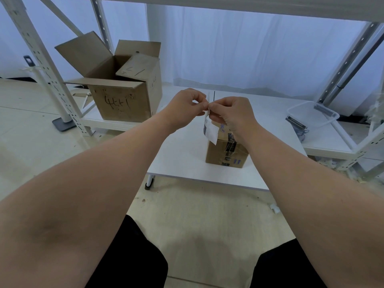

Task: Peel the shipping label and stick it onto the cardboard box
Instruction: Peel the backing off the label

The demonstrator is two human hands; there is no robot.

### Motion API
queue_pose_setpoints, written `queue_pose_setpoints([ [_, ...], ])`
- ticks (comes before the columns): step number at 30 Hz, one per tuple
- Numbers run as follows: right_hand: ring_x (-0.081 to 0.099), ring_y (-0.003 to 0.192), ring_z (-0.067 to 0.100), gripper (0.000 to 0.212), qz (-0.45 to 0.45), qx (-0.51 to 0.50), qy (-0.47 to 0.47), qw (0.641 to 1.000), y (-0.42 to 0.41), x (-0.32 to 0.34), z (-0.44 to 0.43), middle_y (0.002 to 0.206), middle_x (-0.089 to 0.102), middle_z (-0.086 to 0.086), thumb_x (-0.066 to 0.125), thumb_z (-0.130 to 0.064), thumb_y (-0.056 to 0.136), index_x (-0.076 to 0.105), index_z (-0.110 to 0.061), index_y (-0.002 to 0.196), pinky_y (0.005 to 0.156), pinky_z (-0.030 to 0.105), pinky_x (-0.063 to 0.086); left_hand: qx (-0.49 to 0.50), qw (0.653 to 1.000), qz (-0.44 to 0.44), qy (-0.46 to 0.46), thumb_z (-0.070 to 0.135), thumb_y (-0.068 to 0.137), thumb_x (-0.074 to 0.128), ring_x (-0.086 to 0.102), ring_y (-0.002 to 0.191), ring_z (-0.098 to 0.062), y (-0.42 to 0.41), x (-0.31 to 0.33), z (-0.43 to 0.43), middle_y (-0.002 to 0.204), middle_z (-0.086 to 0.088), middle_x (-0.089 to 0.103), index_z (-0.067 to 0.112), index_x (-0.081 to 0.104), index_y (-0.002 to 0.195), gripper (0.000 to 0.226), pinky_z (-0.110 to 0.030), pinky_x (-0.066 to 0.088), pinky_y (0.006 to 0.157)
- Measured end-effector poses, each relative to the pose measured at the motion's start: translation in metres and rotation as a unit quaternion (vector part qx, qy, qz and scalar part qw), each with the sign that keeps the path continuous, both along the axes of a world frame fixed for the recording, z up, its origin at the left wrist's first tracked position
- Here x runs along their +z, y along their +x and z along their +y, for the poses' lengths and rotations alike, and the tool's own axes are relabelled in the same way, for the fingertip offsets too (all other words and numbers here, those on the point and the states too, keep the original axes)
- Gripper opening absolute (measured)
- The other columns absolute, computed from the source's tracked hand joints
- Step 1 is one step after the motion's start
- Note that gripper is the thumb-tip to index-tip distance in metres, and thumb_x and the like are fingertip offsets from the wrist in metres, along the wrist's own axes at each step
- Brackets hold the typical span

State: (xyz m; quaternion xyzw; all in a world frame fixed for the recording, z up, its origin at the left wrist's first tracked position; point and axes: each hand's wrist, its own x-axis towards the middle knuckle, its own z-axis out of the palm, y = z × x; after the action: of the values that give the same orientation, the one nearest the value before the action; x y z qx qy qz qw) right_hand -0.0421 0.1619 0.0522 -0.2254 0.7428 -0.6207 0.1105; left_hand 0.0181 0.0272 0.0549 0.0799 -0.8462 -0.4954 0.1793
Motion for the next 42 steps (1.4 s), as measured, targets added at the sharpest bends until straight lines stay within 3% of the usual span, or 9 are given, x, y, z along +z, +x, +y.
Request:
queue_pose_setpoints([
  [10,0.069,0.079,0.023,0.014,-0.001,0.002,0.009,1.0,-0.0012,-0.0019,-0.002,0.086,0.073,0.015,0.071,-0.016,0.083,0.072,-0.002,0.086,0.087,0.048,0.056,0.016,1.0,0.004,0.007,0.012,0.096,0.05,0.064,0.084,-0.007,-0.0017,-0.0002,-0.0007,0.121,-0.008,0.055,0.004,0.057,0.095,0.011,-0.006,0.051,0.066],
  [16,0.068,0.079,0.024,0.016,0.0,0.008,0.0,1.0,-0.0016,-0.0015,-0.0021,0.09,0.072,0.019,0.07,-0.013,0.084,0.072,0.002,0.088,0.085,0.042,0.058,0.021,1.0,0.0,0.001,0.013,0.096,0.05,0.064,0.086,-0.009,-0.0013,0.0001,-0.0009,0.119,-0.005,0.055,0.004,0.057,0.096,0.012,-0.006,0.051,0.066],
  [21,0.069,0.081,0.019,0.018,-0.007,0.016,-0.013,1.0,-0.0023,-0.002,-0.0024,0.089,0.071,0.016,0.069,-0.011,0.084,0.07,0.005,0.092,0.076,0.027,0.06,0.023,1.0,0.0,0.01,0.013,0.096,0.05,0.064,0.081,-0.006,-0.0007,0.0015,-0.0014,0.112,0.0,0.056,0.006,0.056,0.091,0.011,-0.005,0.05,0.065],
  [25,0.069,0.08,0.017,0.018,-0.009,0.017,-0.014,1.0,-0.0025,-0.0014,-0.0022,0.09,0.07,0.014,0.068,-0.01,0.084,0.07,0.006,0.094,0.075,0.026,0.06,0.027,1.0,0.0,-0.001,0.013,0.096,0.05,0.063,0.08,-0.006,-0.0011,0.0015,-0.0009,0.115,-0.002,0.055,0.005,0.057,0.092,0.011,-0.003,0.047,0.061],
  [34,0.07,0.082,0.017,0.018,-0.018,0.008,-0.033,0.999,-0.0028,-0.0012,-0.0032,0.091,0.072,0.014,0.07,-0.015,0.085,0.072,0.002,0.092,0.072,0.023,0.059,0.031,0.999,0.006,-0.036,0.014,0.095,0.052,0.063,0.085,-0.007,-0.0033,0.0018,-0.0008,0.12,-0.005,0.053,0.004,0.059,0.09,0.014,-0.005,0.05,0.068],
  [42,0.07,0.087,0.026,0.009,-0.006,-0.001,-0.016,1.0,-0.0044,-0.0029,-0.003,0.092,0.071,0.016,0.07,-0.013,0.083,0.072,-0.005,0.081,0.08,0.032,0.06,0.026,0.998,-0.006,-0.053,0.016,0.093,0.055,0.063,0.089,-0.013,-0.0026,0.0023,0.0002,0.118,-0.001,0.052,0.004,0.063,0.089,0.015,-0.014,0.052,0.079],
])
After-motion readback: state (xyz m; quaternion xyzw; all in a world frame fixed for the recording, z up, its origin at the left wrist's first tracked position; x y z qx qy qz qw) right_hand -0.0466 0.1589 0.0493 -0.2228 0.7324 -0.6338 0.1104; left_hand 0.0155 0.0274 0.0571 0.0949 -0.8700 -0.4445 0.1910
